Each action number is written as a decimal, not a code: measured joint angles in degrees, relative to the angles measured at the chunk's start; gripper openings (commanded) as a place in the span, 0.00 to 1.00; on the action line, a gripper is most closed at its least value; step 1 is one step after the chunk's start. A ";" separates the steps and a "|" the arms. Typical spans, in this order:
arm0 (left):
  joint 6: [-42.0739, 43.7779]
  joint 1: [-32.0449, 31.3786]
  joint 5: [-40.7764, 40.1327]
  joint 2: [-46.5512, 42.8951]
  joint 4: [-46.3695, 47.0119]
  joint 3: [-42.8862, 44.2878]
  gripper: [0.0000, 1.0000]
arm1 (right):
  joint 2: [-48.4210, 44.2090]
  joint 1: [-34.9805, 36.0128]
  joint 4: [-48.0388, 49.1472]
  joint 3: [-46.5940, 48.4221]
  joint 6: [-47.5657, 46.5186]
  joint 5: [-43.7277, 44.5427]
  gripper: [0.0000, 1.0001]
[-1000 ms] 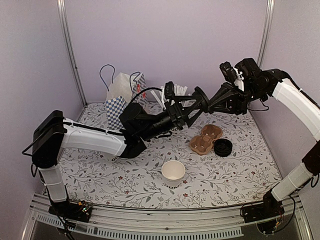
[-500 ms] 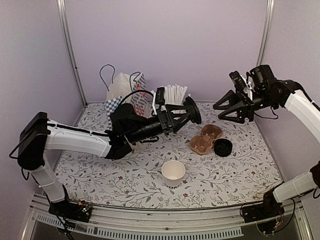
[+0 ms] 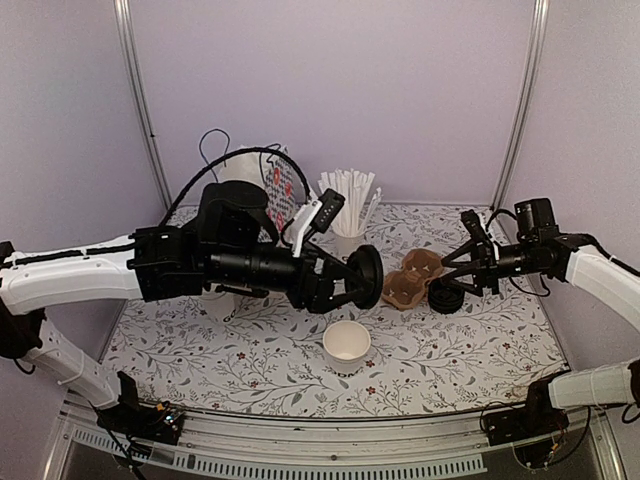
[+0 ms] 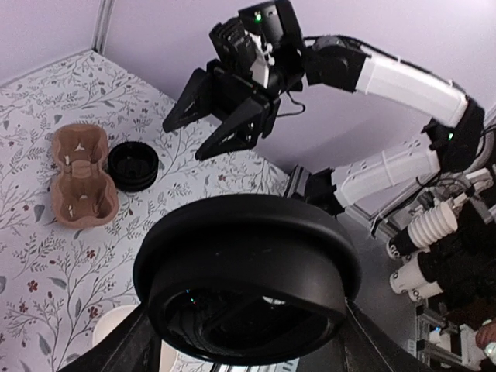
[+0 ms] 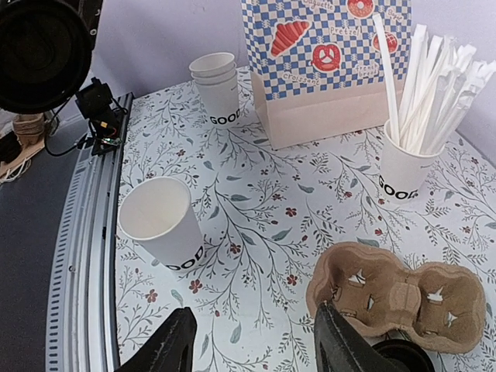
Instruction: Pack the takeout coffee
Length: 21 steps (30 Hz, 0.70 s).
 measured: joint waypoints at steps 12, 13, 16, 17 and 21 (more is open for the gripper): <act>11.04 -3.89 -8.26 9.22 -35.32 20.35 0.63 | -0.04 0.00 7.78 -3.72 1.09 2.43 0.60; 11.54 -4.22 -8.98 11.58 -37.99 22.91 0.63 | -0.09 0.00 7.82 -4.17 1.07 2.45 0.60; 12.66 -5.27 -11.76 18.75 -45.42 28.52 0.63 | -0.39 0.00 7.82 -5.16 0.81 2.47 0.61; 13.09 -5.77 -13.05 21.77 -48.43 30.18 0.62 | -0.55 0.00 7.82 -5.38 0.68 2.47 0.61; 14.29 -6.93 -16.44 30.10 -56.43 33.59 0.61 | -1.09 0.00 7.80 -5.57 0.00 2.43 0.61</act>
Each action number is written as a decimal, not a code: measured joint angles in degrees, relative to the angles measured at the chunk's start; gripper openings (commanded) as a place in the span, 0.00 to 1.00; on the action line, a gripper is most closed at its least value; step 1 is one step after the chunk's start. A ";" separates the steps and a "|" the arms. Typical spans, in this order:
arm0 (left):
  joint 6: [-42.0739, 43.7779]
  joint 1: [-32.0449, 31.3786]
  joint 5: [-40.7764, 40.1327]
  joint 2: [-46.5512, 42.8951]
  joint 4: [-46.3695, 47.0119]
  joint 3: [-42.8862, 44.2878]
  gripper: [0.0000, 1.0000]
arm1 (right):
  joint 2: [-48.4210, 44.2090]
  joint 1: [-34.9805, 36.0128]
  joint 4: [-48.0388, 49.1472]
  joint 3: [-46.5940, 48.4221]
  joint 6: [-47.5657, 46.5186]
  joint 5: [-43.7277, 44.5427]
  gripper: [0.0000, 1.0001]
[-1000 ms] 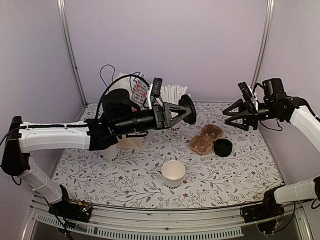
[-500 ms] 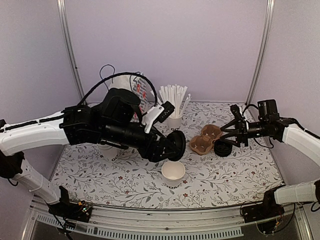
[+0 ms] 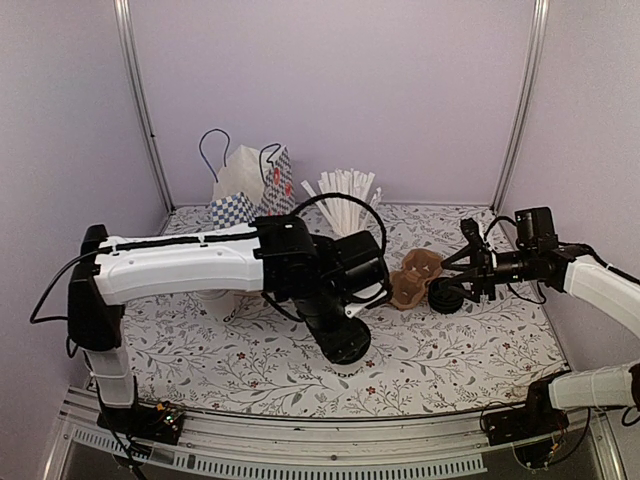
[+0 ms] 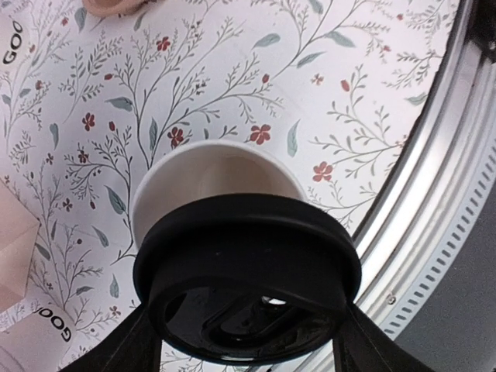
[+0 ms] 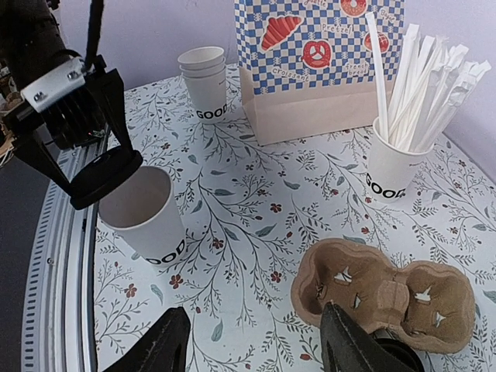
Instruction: Pack the takeout coffee
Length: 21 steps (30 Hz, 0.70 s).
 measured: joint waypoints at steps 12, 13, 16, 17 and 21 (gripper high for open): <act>2.75 -0.15 -2.99 3.91 -5.01 5.88 0.63 | -0.17 0.00 -0.07 0.00 -1.38 -0.83 0.61; 2.80 -0.13 -2.95 3.98 -5.09 5.88 0.63 | -0.17 0.00 -0.07 0.00 -1.40 -0.96 0.61; 2.91 0.17 -2.86 4.39 -5.25 6.03 0.63 | -0.17 0.00 -0.09 0.00 -1.55 -1.25 0.61; 2.93 0.26 -2.84 4.59 -5.22 6.14 0.63 | -0.17 0.00 -0.09 0.00 -1.55 -1.27 0.61; 2.99 0.59 -2.67 5.07 -5.20 6.51 0.63 | -0.17 0.00 -0.11 0.00 -1.60 -1.27 0.61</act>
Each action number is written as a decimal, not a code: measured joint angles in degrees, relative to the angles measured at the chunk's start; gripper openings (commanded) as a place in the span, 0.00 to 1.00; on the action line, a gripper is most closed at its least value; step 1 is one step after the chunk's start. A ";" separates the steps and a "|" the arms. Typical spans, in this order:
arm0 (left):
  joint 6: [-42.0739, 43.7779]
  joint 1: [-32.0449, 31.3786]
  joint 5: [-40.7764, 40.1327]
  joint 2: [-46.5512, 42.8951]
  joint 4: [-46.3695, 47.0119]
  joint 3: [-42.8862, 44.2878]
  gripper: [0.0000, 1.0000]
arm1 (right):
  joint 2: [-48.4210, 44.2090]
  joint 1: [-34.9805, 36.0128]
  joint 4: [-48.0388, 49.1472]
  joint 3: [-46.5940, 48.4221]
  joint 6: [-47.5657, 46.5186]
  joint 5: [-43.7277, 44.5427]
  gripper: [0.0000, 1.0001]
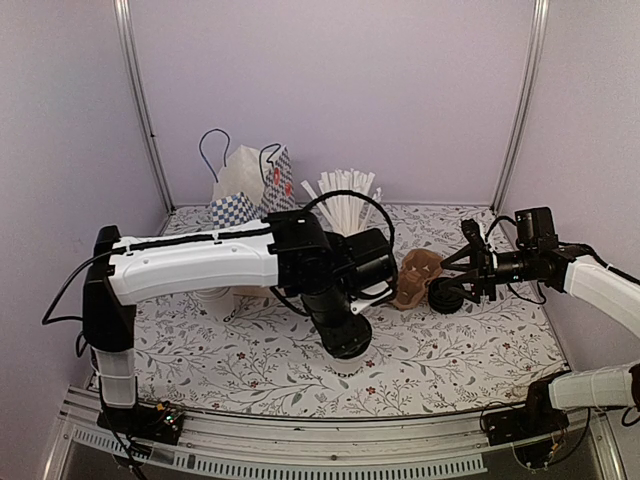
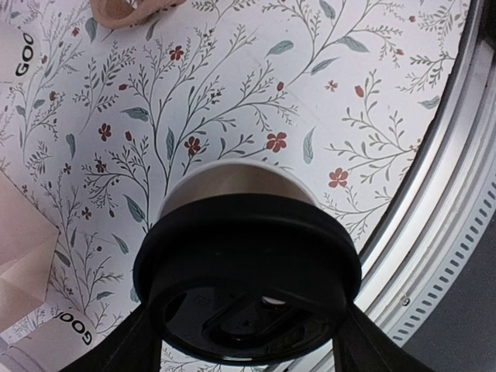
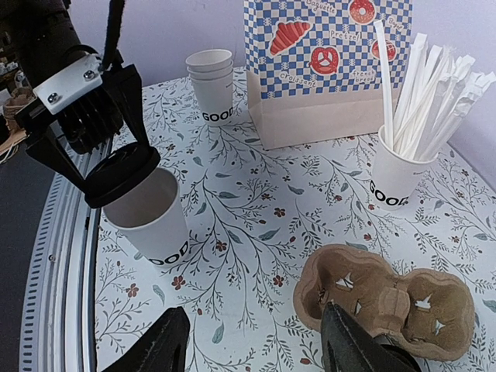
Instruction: Pack the takeout coffee
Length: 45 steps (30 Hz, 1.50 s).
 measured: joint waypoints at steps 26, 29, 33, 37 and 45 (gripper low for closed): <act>0.39 0.48 0.44 2.78 0.20 0.52 0.73 | 0.02 0.00 -0.42 -0.07 -0.98 -0.02 0.61; 0.39 0.50 0.42 3.13 0.31 1.03 0.75 | 0.02 0.00 -0.42 -0.07 -1.05 -0.02 0.61; 0.42 0.52 0.37 3.32 0.44 1.22 0.76 | 0.02 0.00 -0.44 -0.07 -1.05 -0.02 0.61; 0.42 0.52 0.37 3.32 0.59 1.22 0.78 | 0.15 0.00 -0.44 -0.07 -1.05 -0.02 0.61; 0.81 0.57 -0.07 3.32 1.27 1.22 1.00 | 0.22 0.00 -0.44 -0.07 -1.07 -0.02 0.61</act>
